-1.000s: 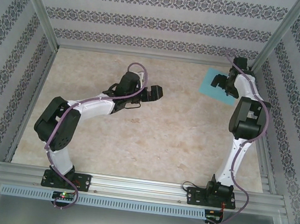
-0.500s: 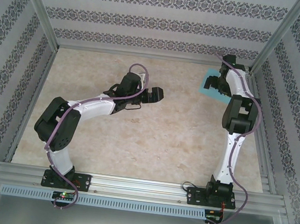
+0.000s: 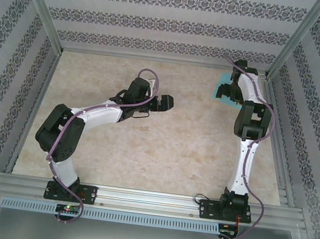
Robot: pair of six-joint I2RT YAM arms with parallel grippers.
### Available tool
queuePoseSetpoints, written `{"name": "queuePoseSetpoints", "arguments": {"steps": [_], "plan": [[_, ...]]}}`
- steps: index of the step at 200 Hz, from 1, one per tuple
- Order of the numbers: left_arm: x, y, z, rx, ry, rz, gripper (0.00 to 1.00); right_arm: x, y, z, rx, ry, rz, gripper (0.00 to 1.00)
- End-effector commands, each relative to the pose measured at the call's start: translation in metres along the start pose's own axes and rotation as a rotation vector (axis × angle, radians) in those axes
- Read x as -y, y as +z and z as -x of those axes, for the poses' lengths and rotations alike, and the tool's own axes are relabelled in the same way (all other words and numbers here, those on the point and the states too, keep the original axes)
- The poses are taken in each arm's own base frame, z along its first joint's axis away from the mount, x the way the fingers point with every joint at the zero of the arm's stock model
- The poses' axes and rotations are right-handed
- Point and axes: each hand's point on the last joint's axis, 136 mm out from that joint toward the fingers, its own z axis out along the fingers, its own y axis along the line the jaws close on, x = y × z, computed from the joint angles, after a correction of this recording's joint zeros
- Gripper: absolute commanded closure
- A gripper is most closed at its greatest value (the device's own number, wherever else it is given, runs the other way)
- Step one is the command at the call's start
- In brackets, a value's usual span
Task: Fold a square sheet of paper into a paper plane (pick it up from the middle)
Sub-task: Move the square sheet of paper to the center of the table.
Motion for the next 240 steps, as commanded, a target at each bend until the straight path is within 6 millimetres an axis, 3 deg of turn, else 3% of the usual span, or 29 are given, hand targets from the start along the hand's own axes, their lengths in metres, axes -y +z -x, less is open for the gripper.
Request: {"name": "queuePoseSetpoints", "arguments": {"steps": [1, 102, 171, 240], "plan": [[0.008, -0.009, -0.005, -0.013, 0.038, -0.011, 0.00, -0.001, -0.001, 0.000, -0.013, -0.003, -0.018, 0.11], [-0.002, -0.005, -0.015, -0.046, 0.050, 0.017, 0.00, -0.013, 0.014, -0.009, -0.079, -0.040, 0.006, 0.18], [-0.004, -0.006, -0.018, -0.056, 0.055, 0.019, 0.00, -0.031, 0.010, -0.034, -0.129, -0.118, -0.004, 0.20], [-0.004, -0.018, -0.019, -0.038, 0.067, 0.028, 0.00, -0.065, -0.003, -0.080, -0.161, -0.201, 0.023, 0.22]]}}
